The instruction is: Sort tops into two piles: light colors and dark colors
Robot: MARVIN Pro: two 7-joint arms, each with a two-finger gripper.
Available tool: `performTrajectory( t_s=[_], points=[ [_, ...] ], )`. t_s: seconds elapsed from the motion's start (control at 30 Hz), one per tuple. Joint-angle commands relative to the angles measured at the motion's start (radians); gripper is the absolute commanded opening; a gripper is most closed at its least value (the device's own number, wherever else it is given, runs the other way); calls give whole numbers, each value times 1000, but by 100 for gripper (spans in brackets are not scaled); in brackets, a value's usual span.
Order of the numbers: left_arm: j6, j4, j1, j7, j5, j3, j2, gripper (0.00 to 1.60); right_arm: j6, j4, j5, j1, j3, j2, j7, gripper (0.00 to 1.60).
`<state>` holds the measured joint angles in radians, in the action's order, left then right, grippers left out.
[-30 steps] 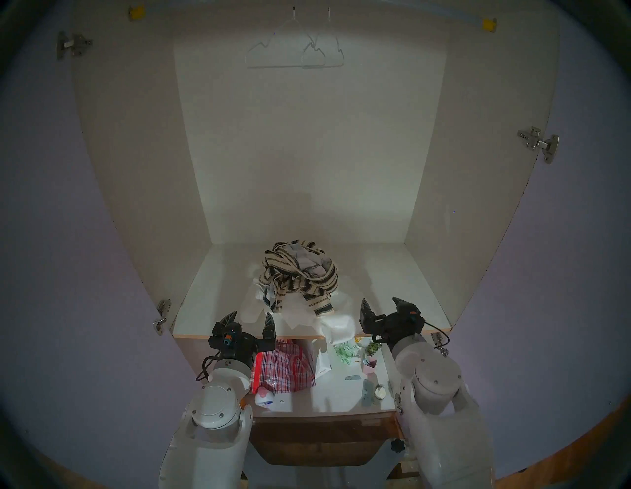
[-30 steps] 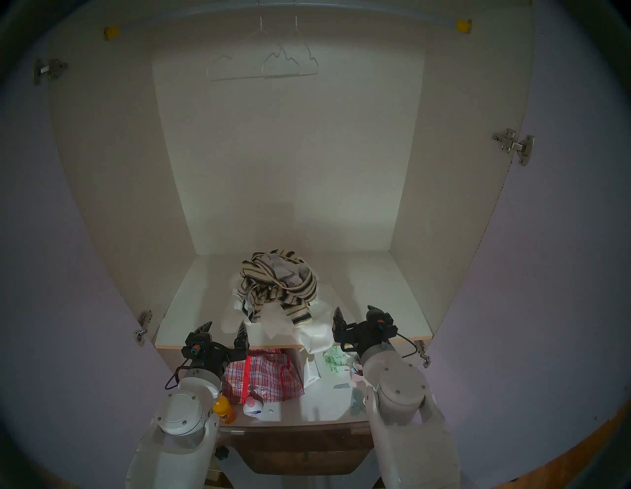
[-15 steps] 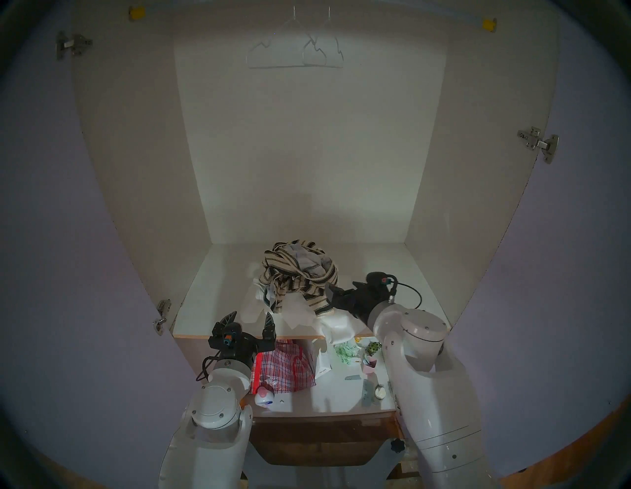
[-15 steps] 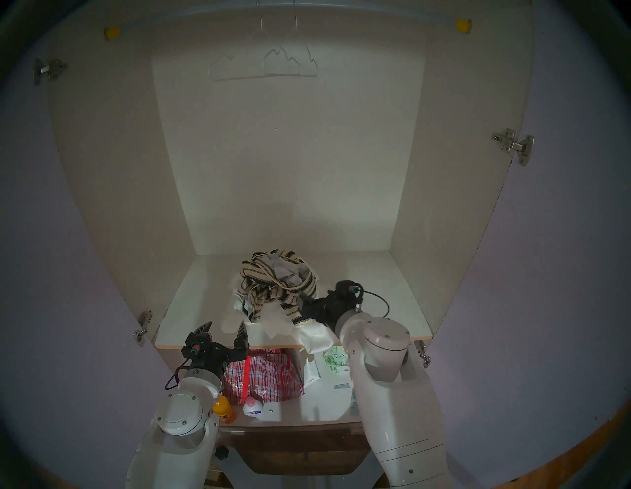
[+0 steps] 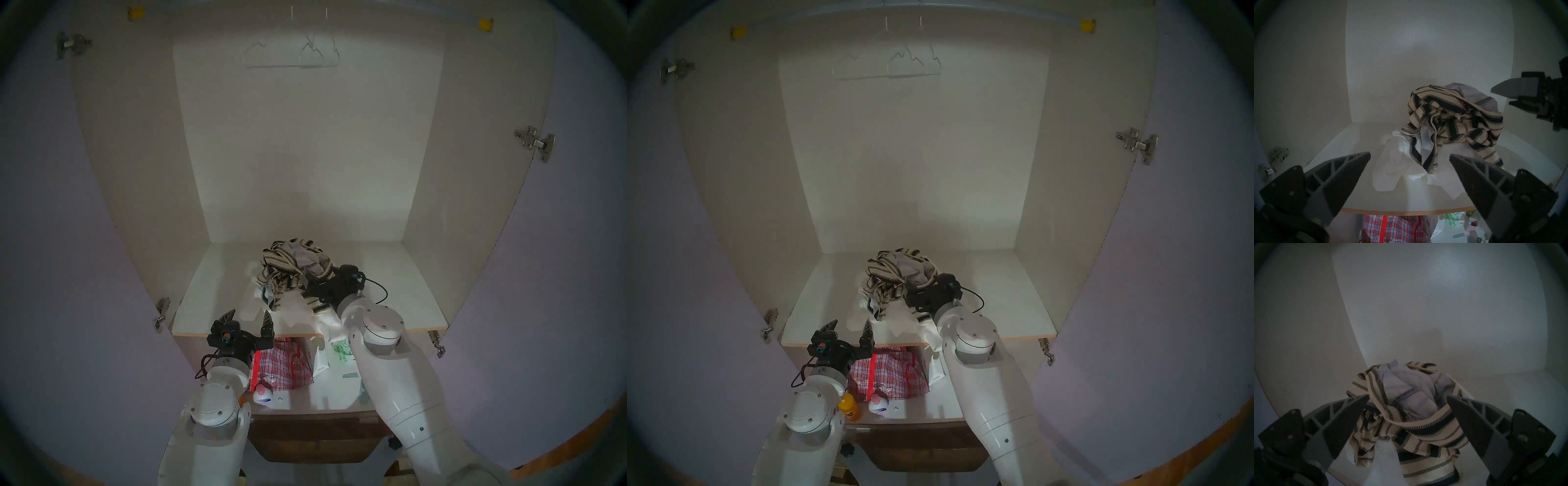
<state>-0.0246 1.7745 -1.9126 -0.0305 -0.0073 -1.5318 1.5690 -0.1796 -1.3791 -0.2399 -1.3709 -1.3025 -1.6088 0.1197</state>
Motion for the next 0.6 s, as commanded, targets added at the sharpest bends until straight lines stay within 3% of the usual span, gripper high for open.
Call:
performTrajectory(
  t_s=[0.0, 0.23, 0.27, 0.3, 0.33, 0.57],
  points=[
    [-5, 25, 8, 4, -2, 3, 0, 160, 22, 14, 2, 73, 14, -28, 7, 160],
    [-5, 25, 8, 4, -1, 3, 0, 160, 74, 151, 0, 170, 26, -40, 19, 160],
    [-5, 25, 8, 4, -1, 3, 0, 160, 82, 160, 0, 176, 28, -40, 19, 95],
    [-5, 25, 8, 4, -1, 3, 0, 160, 89, 165, 8, 181, 33, -36, 13, 63],
    [-5, 25, 8, 4, -2, 3, -1, 160, 93, 167, 9, 180, 33, -36, 6, 9],
    [-5, 25, 8, 4, -2, 3, -1, 160, 203, 114, 30, 147, 31, -14, 2, 0]
  ],
)
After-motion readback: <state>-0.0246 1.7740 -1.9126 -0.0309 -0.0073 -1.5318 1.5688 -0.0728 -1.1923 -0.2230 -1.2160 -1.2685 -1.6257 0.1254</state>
